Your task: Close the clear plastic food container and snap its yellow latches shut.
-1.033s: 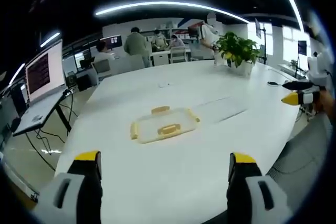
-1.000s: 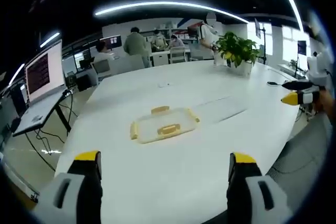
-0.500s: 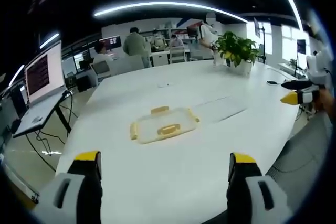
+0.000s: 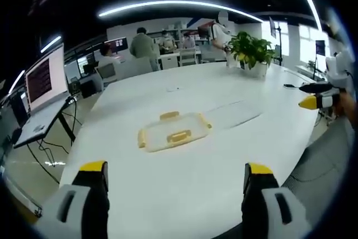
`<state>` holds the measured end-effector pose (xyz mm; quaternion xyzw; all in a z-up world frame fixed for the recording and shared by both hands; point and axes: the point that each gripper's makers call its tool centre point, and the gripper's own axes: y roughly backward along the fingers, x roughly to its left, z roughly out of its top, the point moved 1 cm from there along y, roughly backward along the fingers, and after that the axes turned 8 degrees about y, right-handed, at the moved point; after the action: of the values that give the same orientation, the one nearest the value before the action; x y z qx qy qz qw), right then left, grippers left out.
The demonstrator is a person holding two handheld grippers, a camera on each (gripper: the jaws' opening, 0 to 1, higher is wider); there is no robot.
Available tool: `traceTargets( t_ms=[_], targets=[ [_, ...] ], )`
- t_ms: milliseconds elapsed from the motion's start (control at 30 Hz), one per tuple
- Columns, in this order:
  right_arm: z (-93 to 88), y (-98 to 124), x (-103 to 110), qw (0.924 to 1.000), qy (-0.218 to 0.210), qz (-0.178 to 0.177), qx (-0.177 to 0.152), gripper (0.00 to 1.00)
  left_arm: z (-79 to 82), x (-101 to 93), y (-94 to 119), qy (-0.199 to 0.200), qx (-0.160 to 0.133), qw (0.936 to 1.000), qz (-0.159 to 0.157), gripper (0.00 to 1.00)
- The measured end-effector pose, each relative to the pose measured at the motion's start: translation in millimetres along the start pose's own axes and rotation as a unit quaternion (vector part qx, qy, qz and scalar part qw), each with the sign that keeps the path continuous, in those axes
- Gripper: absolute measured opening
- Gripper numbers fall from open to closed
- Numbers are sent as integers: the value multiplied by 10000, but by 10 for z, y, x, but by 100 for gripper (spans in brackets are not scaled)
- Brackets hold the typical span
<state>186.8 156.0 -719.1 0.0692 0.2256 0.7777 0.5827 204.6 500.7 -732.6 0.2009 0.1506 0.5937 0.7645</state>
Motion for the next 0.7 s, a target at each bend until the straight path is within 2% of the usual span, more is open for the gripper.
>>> traceTargets(
  t_ms=[700],
  targets=[
    [-22,-4,-11,9999,61,-36,85,82,-13,-7,-12,11,47,10000,-62,99]
  ],
)
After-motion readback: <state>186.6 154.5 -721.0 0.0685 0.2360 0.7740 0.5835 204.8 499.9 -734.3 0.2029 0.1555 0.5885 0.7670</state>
